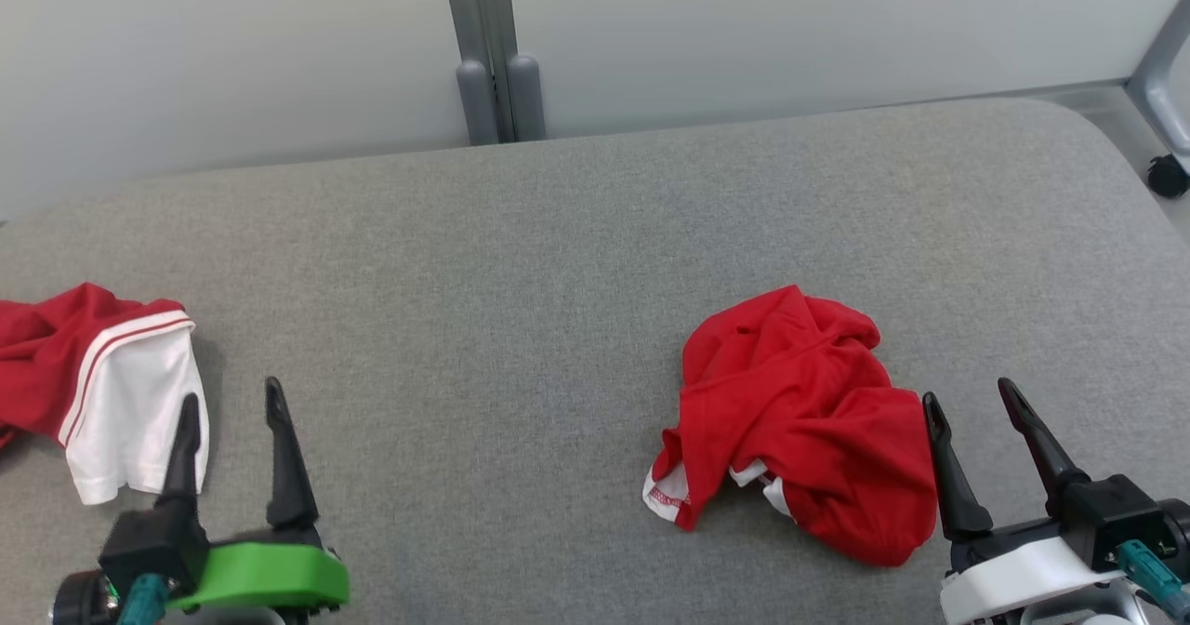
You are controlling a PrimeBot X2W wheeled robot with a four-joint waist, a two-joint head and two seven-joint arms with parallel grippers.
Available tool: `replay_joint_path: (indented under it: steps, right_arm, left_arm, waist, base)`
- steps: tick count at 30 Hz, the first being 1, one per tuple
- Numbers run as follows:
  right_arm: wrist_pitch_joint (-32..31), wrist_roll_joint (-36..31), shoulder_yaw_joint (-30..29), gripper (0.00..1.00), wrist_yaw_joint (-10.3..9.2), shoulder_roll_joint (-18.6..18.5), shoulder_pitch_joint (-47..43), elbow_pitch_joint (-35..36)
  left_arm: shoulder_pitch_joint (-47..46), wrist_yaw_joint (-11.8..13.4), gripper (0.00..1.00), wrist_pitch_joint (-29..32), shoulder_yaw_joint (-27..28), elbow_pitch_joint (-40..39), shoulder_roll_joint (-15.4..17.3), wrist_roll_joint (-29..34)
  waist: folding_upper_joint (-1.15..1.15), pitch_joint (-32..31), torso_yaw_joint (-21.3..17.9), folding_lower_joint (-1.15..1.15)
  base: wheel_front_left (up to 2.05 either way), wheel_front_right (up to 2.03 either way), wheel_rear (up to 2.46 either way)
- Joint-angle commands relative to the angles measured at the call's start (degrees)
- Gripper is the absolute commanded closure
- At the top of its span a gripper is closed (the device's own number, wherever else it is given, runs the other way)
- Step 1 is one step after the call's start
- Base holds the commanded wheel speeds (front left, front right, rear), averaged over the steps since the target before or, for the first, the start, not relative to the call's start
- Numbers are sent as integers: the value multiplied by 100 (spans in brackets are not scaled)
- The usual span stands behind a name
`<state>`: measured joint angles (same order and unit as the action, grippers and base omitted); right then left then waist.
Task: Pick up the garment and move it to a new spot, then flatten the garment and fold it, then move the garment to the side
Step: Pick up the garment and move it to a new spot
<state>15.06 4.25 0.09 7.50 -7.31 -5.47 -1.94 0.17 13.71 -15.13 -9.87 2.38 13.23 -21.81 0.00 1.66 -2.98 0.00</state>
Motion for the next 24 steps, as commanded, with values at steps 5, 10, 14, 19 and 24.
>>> replay_joint_path:
  steps: [5,10,14,19,24]
  right_arm:
    - [18,-32,-16,0,-2,-70,-81,219]
    - [18,31,-47,0,-2,-154,-1,89]
    - [19,17,-140,0,-2,-190,7,-128]
    - [18,11,-237,0,-2,-167,-33,-298]
    - [18,28,-219,0,-2,-126,-56,-339]
  left_arm:
    - [759,-785,0,-2,-23,23,-347,222]
    - [1298,-1521,0,-3,135,121,-467,467]
    - [1463,-1832,0,-3,437,246,-643,658]
    - [1409,-2002,0,-3,774,258,-796,847]
    - [1318,-2082,0,-3,874,299,-868,1003]
  waist:
    - [0,-362,-67,0]
    - [0,-453,-143,0]
    - [0,-513,-106,0]
    - [0,-544,-30,0]
    - [0,-533,21,0]
  base:
    - [0,0,0]
    - [0,0,0]
    - [0,0,0]
    - [0,0,0]
    - [0,0,0]
